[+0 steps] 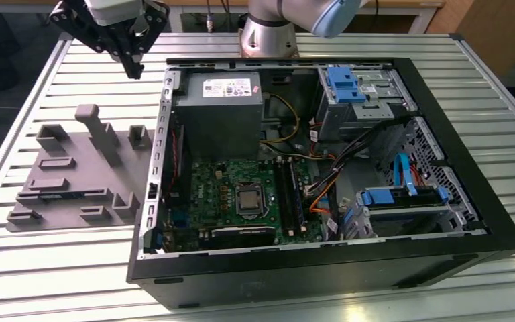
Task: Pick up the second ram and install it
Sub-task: 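Reach for the second ram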
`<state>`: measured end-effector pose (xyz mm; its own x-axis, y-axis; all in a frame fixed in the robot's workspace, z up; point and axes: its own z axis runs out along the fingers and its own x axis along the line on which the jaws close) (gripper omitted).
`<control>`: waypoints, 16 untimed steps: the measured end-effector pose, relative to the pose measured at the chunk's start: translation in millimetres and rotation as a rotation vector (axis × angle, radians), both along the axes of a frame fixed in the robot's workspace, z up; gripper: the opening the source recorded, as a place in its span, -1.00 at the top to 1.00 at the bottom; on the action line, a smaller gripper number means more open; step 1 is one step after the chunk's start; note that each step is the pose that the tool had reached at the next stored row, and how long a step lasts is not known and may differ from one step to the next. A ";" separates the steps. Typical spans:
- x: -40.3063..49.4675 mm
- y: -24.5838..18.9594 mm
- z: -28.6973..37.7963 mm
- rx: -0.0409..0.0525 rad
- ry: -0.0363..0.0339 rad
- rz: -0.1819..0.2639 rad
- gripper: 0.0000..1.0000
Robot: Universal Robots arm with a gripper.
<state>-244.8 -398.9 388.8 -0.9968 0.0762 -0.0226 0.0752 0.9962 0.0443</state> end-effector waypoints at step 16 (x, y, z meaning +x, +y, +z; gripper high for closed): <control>-6.0 0.0 -0.1 -0.0001 0.0001 0.000 0.79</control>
<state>-250.8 -398.9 388.7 -0.9968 0.0763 -0.0225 0.0752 0.9962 0.0442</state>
